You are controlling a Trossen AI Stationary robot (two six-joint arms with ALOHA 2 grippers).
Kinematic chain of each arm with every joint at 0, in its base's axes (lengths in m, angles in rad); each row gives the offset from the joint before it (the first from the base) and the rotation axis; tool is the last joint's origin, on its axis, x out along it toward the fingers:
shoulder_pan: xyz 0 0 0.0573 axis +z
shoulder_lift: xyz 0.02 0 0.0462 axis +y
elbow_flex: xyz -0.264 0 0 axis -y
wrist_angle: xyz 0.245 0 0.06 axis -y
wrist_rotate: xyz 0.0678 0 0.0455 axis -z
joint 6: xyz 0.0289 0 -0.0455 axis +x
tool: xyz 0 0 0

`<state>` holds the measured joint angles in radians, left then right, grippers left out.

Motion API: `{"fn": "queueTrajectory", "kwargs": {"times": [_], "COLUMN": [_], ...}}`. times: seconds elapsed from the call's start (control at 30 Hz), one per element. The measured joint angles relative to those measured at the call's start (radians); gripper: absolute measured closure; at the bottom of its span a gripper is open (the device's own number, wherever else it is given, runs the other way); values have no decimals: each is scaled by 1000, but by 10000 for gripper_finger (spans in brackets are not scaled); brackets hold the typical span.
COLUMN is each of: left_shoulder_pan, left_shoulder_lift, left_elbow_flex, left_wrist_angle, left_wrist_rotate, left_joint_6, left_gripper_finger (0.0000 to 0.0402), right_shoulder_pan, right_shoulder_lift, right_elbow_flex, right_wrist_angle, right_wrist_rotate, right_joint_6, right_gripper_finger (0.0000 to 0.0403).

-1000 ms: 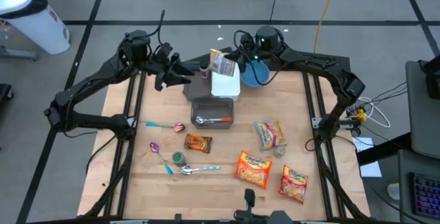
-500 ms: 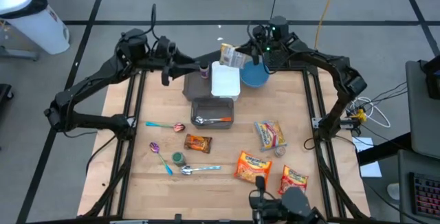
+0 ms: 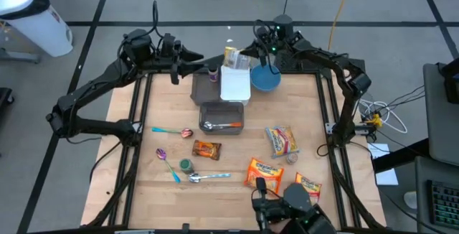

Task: Pick & Place Food Item
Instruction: Put the yellow noodle pack into the white bin

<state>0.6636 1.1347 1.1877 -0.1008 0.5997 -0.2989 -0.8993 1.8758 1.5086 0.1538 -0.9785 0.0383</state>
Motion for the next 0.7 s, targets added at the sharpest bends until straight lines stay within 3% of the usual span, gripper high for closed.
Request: {"fn": "queueTrajectory", "kwargs": {"times": [0.37, 0.7], "left_shoulder_pan": [0, 3], "left_shoulder_lift": [0, 7], "left_elbow_flex": [0, 0], "left_wrist_angle": [-2, -9], "left_wrist_rotate": [0, -1], "left_joint_6": [-11, -9], "left_gripper_finger": [160, 160], "right_shoulder_pan": [-3, -21], "right_shoulder_lift": [104, 105], "right_elbow_flex": [92, 98], "right_wrist_angle": [-7, -16], "right_wrist_rotate": [-22, -21], "right_joint_6": [2, -29], "right_gripper_finger": [403, 403]}}
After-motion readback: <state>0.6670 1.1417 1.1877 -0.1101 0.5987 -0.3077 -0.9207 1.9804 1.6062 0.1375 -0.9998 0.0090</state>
